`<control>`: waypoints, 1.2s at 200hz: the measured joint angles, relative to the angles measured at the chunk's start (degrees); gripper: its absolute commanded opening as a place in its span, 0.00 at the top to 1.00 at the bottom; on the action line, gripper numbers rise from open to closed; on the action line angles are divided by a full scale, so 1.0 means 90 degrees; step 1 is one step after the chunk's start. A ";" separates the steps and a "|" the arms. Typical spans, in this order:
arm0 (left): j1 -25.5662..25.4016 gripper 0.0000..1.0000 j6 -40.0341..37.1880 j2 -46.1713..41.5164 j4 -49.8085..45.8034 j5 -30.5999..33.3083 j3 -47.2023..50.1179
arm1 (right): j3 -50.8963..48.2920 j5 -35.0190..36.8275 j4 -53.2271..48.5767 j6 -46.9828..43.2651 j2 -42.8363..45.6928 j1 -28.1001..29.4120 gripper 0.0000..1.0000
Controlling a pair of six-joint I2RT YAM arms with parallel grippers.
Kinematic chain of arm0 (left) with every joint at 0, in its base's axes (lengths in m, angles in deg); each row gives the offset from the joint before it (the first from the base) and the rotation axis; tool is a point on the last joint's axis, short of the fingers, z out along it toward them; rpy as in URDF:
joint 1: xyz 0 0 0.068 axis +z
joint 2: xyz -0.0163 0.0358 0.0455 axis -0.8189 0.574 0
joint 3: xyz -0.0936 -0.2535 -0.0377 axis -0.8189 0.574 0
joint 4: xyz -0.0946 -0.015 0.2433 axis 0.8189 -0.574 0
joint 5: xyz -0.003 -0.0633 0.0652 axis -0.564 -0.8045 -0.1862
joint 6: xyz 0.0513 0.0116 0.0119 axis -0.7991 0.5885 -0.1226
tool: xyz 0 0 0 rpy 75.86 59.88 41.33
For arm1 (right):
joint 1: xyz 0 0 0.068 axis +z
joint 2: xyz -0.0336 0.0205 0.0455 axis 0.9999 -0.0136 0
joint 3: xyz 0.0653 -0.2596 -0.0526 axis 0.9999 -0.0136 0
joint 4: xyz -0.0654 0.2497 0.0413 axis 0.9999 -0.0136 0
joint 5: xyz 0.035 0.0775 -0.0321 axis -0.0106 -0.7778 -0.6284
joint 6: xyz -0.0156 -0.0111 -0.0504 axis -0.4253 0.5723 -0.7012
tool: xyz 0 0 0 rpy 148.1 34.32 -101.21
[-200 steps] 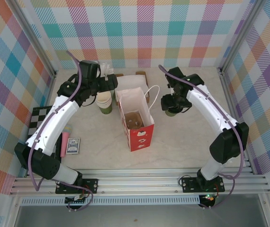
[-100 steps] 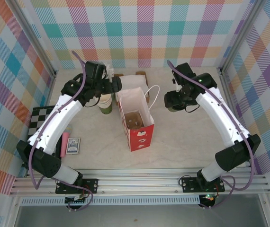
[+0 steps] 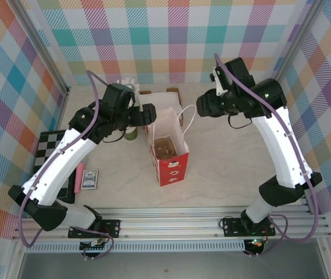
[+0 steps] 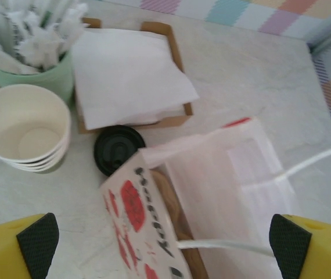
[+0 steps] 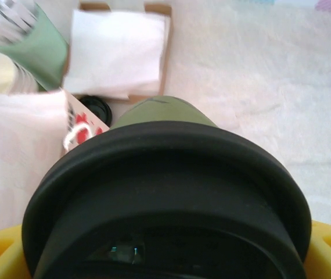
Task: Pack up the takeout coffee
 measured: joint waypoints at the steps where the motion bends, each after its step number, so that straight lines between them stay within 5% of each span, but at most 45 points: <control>1: -0.0019 0.07 0.0002 -0.0005 0.0000 -0.0024 -0.0002 | 0.0051 0.0002 0.0002 0.0000 -0.0019 0.0015 0.34; 98: -0.0204 0.03 0.0002 -0.0736 0.0338 -0.0389 0.0376 | 0.1358 0.0561 0.0525 -0.0160 -0.0510 0.1547 0.35; 164: -0.0204 0.61 0.0083 -0.0753 0.0396 -0.0415 0.0607 | 0.1207 0.0345 0.0430 0.0532 -0.1265 0.2001 0.34; 192: -0.0204 0.70 0.0114 -0.0746 0.0350 -0.0359 0.0763 | 0.1110 0.0442 0.0209 0.0928 -0.1586 0.2205 0.32; 230: -0.0204 0.99 0.0211 -0.0746 0.0338 -0.0427 0.0877 | 0.0928 0.0539 0.0117 0.1384 -0.1919 0.2455 0.31; 240: -0.0202 1.00 0.0165 -0.0746 0.0257 -0.0364 0.0886 | 0.0724 0.0554 0.0187 0.1491 -0.1914 0.2482 0.30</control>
